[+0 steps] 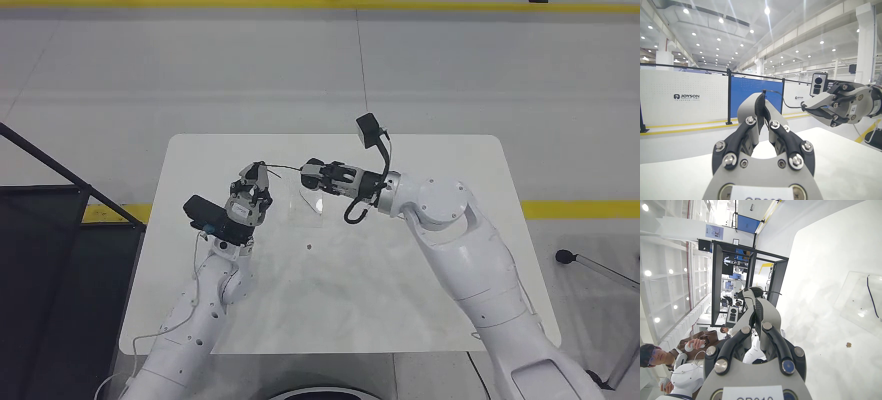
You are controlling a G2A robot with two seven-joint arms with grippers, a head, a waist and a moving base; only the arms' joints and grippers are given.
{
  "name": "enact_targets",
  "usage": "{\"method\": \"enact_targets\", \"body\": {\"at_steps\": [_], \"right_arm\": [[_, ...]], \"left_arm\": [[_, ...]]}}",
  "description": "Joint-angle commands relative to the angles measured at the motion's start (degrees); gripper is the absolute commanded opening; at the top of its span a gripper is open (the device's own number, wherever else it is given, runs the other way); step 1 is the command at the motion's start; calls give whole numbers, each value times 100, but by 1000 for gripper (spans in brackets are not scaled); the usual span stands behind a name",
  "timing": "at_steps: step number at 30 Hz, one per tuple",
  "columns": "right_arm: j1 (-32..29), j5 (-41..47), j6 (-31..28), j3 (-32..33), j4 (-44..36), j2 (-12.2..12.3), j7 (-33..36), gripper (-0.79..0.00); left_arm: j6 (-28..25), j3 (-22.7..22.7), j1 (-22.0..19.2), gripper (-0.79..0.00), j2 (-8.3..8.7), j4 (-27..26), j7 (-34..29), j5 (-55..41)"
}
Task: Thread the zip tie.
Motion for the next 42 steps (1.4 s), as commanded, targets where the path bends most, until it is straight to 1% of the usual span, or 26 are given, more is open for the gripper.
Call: {"method": "enact_targets", "body": {"at_steps": [1, 10, 15, 21, 28, 38, 42], "right_arm": [[-31, -25, 19, 16, -52, 8, -6, -785], [-129, -80, 30, 67, -236, 34, -8, -785], [-215, 49, -146, 150, -322, 49, 38, -785], [-274, 170, -416, 200, -375, 67, 228, -785], [-335, 256, -756, 203, -416, 64, 182, -785], [-328, 361, -1006, 161, -371, 36, 5, -785], [-305, 343, -988, 151, -333, 32, -24, -785]], "left_arm": [[109, 10, 1, -785, -7, 6, 0, 108], [853, 53, -6, -785, -38, 46, 81, 749], [997, 73, -8, -785, -63, 79, 47, 811], [1020, 68, -23, -785, -84, 132, -7, 835], [966, 73, -32, -785, -101, 169, -56, 889], [671, 114, -62, -785, -109, 221, -87, 1029], [603, 135, -86, -785, -118, 251, -67, 1052]]}}
